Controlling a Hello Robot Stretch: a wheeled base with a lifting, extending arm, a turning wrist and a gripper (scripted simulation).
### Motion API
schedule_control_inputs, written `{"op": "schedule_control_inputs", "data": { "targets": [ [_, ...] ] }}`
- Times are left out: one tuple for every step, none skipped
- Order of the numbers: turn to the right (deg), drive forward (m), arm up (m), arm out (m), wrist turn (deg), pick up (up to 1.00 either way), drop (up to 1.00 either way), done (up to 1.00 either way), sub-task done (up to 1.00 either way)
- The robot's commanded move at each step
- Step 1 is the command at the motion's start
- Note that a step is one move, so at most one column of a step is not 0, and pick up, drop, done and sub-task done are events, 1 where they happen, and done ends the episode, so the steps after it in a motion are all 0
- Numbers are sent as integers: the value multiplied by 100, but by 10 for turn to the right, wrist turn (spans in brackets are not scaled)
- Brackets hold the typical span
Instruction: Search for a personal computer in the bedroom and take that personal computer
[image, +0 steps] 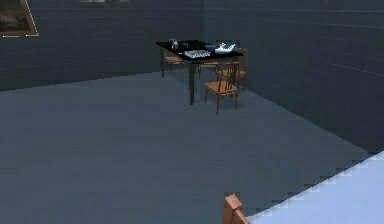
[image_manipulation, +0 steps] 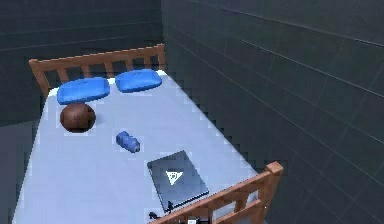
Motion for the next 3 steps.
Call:
{"op": "schedule_control_inputs", "data": {
  "targets": [
    [0, 0, 0, 0, 0, 100, 0, 0, 0],
    [0, 0, 10, 0, 0, 0, 0, 0, 0],
    [0, 0, 0, 0, 0, 0, 0, 100, 0]
  ]
}}
